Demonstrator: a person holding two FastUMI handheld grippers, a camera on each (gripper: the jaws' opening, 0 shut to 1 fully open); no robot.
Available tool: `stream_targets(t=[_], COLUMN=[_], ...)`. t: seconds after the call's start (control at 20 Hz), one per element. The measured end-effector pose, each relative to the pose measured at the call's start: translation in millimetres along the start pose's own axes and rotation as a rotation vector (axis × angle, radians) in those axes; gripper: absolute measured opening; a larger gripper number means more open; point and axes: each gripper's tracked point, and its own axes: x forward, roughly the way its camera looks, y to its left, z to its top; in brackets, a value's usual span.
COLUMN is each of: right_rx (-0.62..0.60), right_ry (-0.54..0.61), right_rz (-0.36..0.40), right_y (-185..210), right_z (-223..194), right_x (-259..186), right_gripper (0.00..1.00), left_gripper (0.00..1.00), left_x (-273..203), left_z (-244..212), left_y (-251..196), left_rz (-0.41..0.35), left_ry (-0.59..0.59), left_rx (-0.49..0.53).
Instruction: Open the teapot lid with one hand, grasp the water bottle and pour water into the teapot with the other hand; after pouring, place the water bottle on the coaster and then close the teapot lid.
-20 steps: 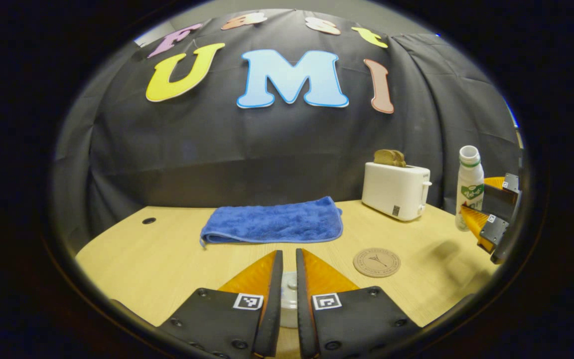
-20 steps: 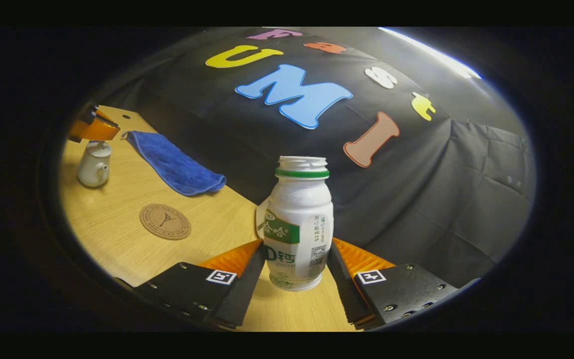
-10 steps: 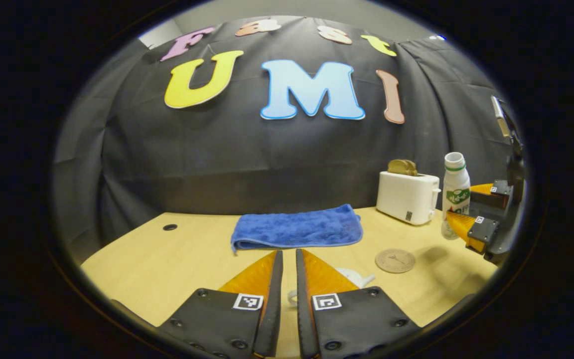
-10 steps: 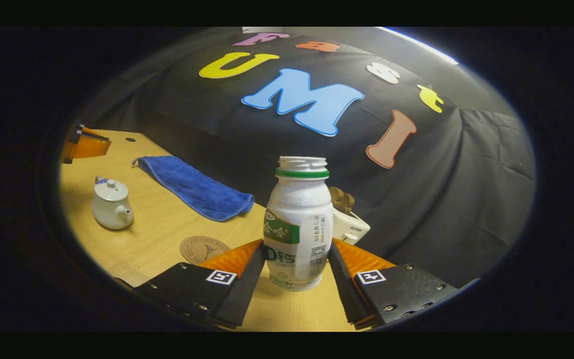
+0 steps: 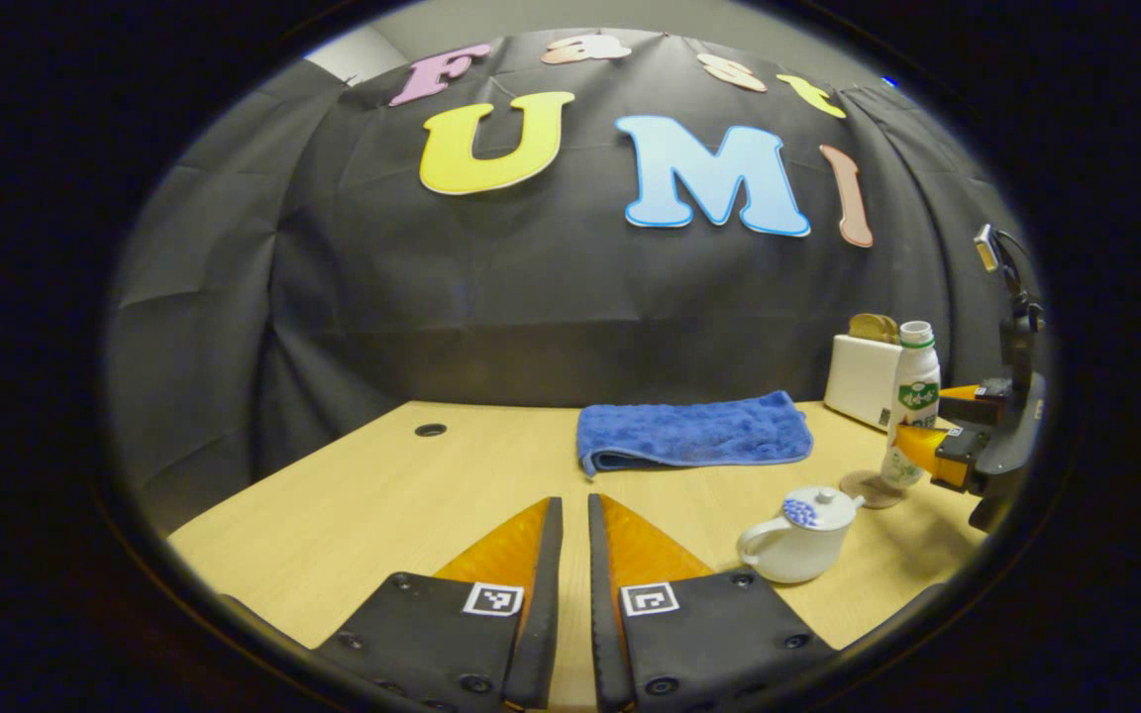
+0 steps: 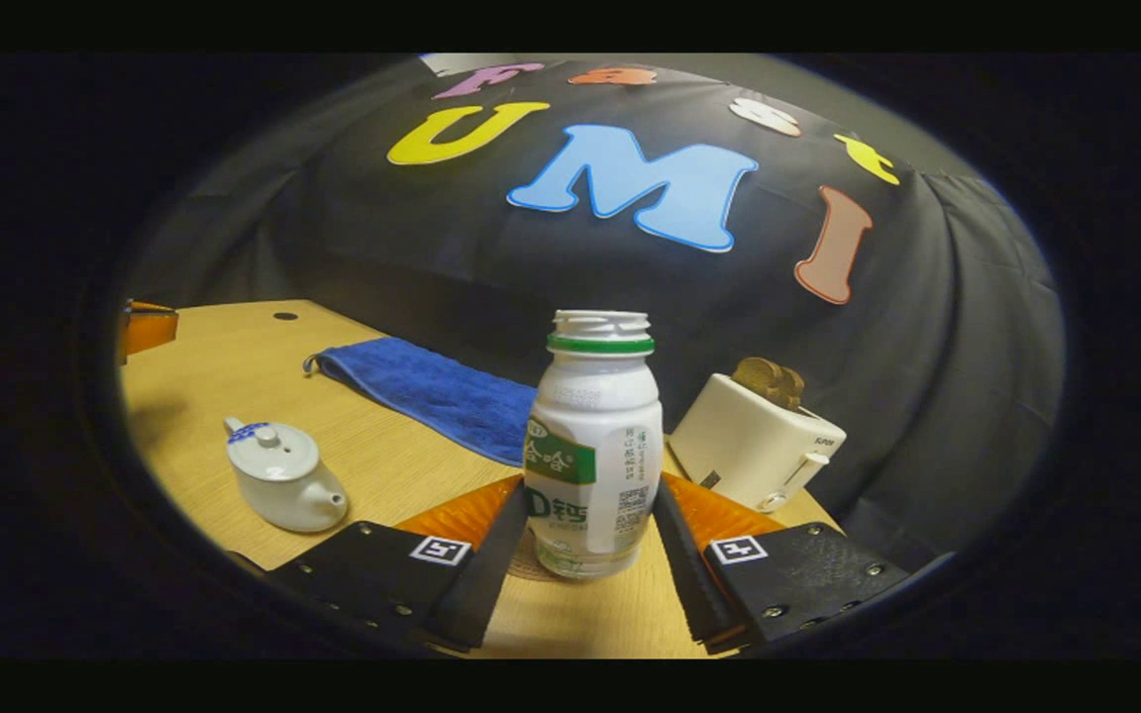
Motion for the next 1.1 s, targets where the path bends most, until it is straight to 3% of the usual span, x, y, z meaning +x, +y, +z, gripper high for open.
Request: stream_targets(t=[0.75,1.1], right_rx=[0.168,0.146], right_ry=[-0.030,-0.015], right_rz=[-0.018,-0.017], right_y=[2,-1], right_z=[-6,-15], right_x=[21,20], right_gripper=[0.74,0.85], left_gripper=[0.22,0.23], left_x=[-1,0], left_z=[-19,-22], left_y=[19,6], left_rz=[0.017,-0.009], left_ry=[0.025,0.038], left_rx=[-0.043,-0.047])
